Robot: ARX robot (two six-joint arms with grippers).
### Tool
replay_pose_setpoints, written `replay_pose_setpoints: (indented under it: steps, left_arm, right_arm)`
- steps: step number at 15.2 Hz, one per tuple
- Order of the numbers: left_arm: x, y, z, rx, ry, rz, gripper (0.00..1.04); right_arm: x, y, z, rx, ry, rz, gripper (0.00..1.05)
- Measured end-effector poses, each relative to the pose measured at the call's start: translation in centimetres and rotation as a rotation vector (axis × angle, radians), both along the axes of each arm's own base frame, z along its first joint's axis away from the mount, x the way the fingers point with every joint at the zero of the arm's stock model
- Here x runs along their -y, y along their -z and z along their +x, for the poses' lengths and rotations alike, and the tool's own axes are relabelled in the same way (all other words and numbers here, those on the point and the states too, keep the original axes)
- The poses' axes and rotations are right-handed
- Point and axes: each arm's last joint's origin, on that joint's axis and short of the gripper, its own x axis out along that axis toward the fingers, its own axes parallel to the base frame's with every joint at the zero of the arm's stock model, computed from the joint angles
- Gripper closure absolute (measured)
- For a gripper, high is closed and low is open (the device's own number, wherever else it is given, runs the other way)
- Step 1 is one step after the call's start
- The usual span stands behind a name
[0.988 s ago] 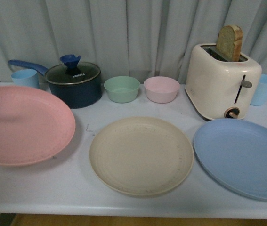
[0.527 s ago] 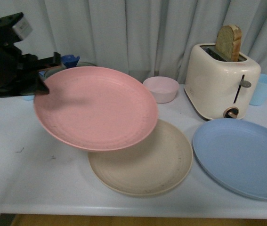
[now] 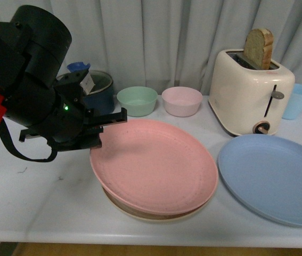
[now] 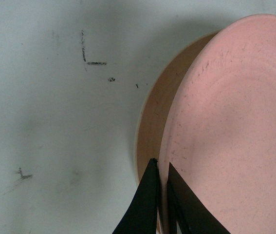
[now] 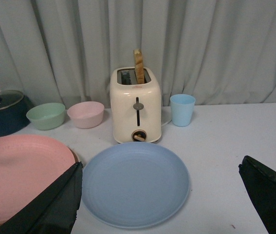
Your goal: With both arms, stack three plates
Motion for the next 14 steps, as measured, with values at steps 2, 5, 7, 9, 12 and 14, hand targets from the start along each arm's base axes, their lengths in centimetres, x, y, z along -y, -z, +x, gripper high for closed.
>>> replay_pose_setpoints:
  steps: [2, 5, 7, 9, 12, 14]
  left_arm:
    - [0.4, 1.2, 0.4, -0.023, -0.002, 0.005, 1.02]
    - [0.4, 1.6, 0.7, -0.015, 0.0, -0.001, 0.86]
    - [0.2, 1.2, 0.5, 0.012, 0.009, -0.005, 0.61]
    - [-0.4, -0.9, -0.8, 0.099, 0.042, 0.009, 0.37]
    - [-4.3, -7.9, -5.7, 0.524, -0.019, 0.108, 0.07]
    - [-5.6, -10.3, -7.9, 0.811, -0.129, 0.144, 0.14]
  right_arm:
    - [0.0, 0.0, 0.0, 0.0, 0.0, 0.0, 0.06]
    - [0.0, 0.0, 0.0, 0.0, 0.0, 0.0, 0.06]
    - [0.0, 0.0, 0.0, 0.0, 0.0, 0.0, 0.06]
    - [0.0, 0.0, 0.0, 0.0, 0.0, 0.0, 0.06]
    - [0.0, 0.0, 0.0, 0.0, 0.0, 0.0, 0.06]
    - [0.0, 0.0, 0.0, 0.0, 0.0, 0.0, 0.06]
